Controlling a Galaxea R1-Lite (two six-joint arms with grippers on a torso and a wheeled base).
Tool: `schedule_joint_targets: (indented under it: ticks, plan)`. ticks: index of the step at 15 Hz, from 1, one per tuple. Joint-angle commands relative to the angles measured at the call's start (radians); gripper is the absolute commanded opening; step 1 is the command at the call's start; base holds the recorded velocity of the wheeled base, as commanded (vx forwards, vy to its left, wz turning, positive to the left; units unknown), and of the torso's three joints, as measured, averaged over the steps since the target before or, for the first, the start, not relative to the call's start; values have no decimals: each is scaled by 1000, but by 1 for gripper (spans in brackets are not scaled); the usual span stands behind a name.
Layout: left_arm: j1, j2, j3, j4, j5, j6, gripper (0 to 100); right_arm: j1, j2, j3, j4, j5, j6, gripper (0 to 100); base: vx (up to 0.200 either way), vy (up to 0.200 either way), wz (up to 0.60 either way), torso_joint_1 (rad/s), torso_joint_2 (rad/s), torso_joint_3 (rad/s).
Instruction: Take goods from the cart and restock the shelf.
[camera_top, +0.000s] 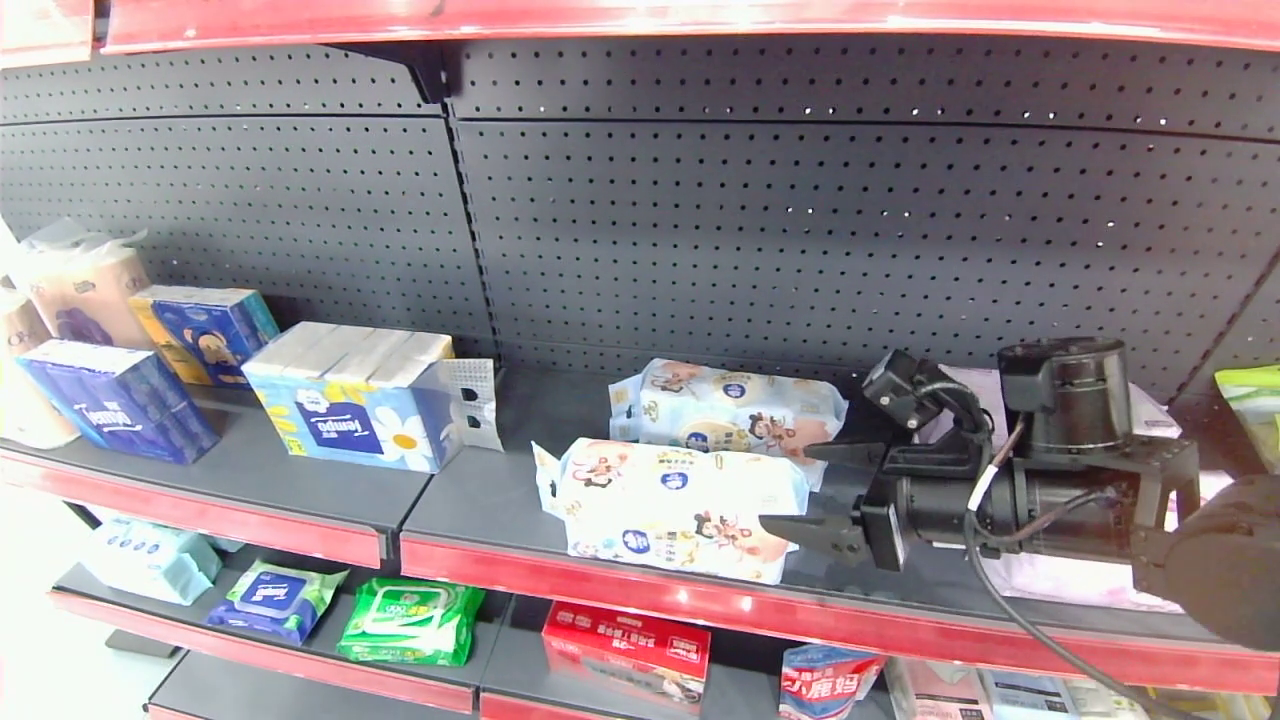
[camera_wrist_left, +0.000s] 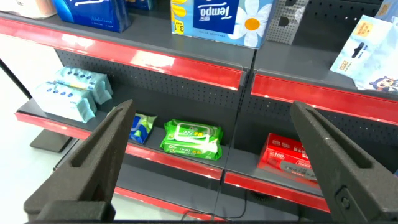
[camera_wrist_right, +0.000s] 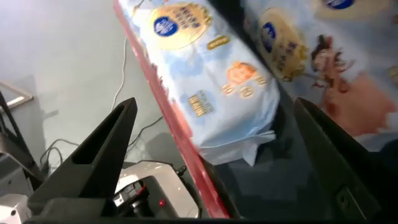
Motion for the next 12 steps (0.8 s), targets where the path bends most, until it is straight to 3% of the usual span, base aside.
schedule_joint_targets:
  ticks: [1, 12]
  plan:
    - [0, 1, 0, 0, 0, 0, 100, 9, 23, 17, -7, 0, -9, 100, 0, 0, 0, 0, 0, 0]
    - [0, 1, 0, -2, 0, 0, 100, -1, 112, 14, -86, -3, -99, 100, 0, 0, 0, 0, 0, 0]
